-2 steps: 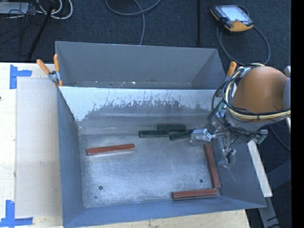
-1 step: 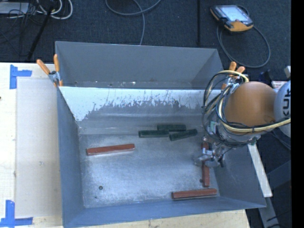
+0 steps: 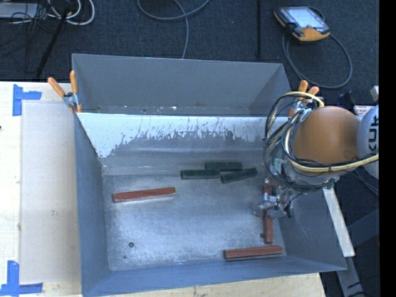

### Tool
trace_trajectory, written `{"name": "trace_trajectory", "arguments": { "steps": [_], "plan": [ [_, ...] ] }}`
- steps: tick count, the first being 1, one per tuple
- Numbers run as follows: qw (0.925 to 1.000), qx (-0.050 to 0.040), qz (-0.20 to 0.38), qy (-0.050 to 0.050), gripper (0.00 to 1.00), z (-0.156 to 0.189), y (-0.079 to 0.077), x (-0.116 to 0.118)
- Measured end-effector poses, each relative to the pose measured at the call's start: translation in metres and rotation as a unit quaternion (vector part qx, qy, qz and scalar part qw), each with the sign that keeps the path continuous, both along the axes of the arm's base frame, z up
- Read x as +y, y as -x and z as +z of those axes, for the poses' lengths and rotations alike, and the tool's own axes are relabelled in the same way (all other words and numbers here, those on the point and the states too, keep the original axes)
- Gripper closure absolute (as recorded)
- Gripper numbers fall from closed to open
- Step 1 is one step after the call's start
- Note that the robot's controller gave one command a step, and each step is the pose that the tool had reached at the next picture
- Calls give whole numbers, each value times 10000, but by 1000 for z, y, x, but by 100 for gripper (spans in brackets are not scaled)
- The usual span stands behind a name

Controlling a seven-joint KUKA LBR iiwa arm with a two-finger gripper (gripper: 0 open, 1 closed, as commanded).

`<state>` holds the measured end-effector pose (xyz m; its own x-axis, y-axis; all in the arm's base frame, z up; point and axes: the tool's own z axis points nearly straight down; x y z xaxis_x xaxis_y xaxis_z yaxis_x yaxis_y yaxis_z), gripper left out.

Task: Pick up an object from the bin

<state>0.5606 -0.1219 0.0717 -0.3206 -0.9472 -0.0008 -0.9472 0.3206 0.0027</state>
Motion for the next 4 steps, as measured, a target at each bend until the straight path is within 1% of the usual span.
{"name": "trace_trajectory", "arguments": {
  "steps": [1, 2, 3, 4],
  "plan": [
    [10000, -17, 2, -4, 100, 139, 18, 4],
    [10000, -9, -13, -7, 0, 138, 18, 3],
    [10000, -9, -16, -8, 0, 138, 18, 3],
    [9944, -46, 1053, 11, 0, 108, 24, -5]
  ]
}}
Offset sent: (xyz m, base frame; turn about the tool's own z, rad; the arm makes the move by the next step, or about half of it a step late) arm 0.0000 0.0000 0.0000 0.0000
